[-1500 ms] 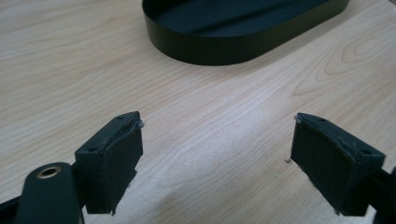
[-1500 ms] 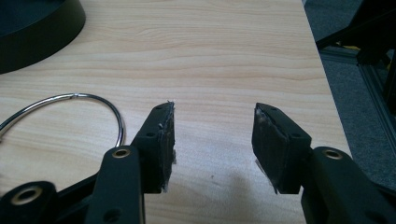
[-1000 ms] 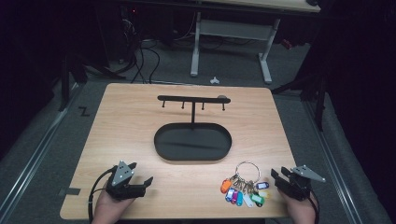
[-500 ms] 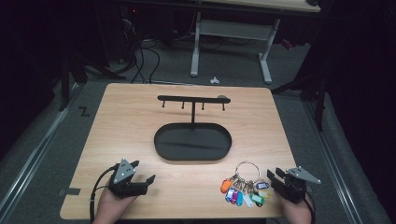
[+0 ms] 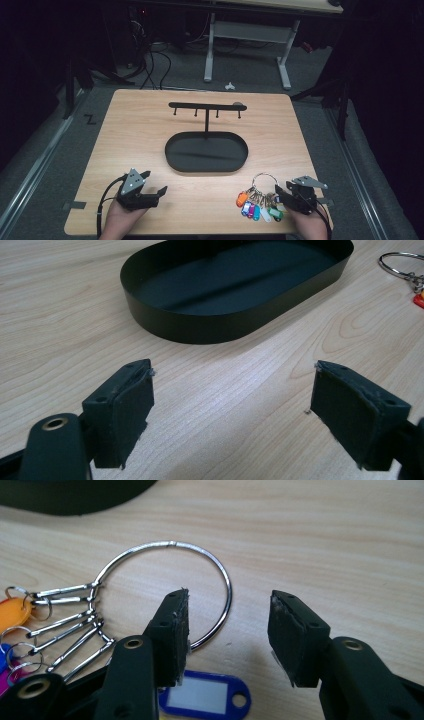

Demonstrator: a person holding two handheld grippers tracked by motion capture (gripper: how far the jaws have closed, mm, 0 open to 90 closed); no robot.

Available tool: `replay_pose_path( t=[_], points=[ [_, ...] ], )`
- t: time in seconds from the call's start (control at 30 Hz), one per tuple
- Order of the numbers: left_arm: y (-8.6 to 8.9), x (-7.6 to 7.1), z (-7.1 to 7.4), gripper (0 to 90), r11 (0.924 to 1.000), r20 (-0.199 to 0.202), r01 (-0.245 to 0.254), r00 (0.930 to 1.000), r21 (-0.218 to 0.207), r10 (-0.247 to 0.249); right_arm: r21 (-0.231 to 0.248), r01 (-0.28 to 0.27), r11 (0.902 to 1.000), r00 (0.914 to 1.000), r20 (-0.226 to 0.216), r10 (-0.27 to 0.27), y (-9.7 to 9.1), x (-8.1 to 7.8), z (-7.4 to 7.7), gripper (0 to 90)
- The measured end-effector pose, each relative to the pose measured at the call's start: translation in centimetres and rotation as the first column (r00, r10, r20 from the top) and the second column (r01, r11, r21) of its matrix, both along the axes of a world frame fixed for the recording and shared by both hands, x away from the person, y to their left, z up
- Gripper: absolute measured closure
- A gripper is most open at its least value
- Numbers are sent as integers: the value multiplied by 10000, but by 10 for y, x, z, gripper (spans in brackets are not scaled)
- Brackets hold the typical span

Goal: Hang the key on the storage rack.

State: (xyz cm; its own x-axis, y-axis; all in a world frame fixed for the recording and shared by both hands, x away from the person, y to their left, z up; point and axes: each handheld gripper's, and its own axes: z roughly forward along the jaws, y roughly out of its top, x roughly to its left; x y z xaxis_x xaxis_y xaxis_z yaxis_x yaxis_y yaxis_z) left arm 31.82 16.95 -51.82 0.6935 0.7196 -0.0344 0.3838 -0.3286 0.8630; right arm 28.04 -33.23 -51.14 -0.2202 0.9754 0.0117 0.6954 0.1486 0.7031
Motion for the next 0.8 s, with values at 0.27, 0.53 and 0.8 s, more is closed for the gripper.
replay_pose_path(
  t=[0.27,0.53,0.8],
  points=[
    [-3,4,1,182,9999,-5,104,9999,-117,-104,-158,-173,9997,9892,-1460,148,7,17,14,531],
    [0,1,1,184,9999,33,86,10000,-115,-86,-917,-869,9920,9489,-3107,544,12,38,24,528],
    [1,2,2,184,9999,27,118,9999,-118,-118,-1162,-1379,9836,8925,-4452,725,21,53,33,500]
  ],
)
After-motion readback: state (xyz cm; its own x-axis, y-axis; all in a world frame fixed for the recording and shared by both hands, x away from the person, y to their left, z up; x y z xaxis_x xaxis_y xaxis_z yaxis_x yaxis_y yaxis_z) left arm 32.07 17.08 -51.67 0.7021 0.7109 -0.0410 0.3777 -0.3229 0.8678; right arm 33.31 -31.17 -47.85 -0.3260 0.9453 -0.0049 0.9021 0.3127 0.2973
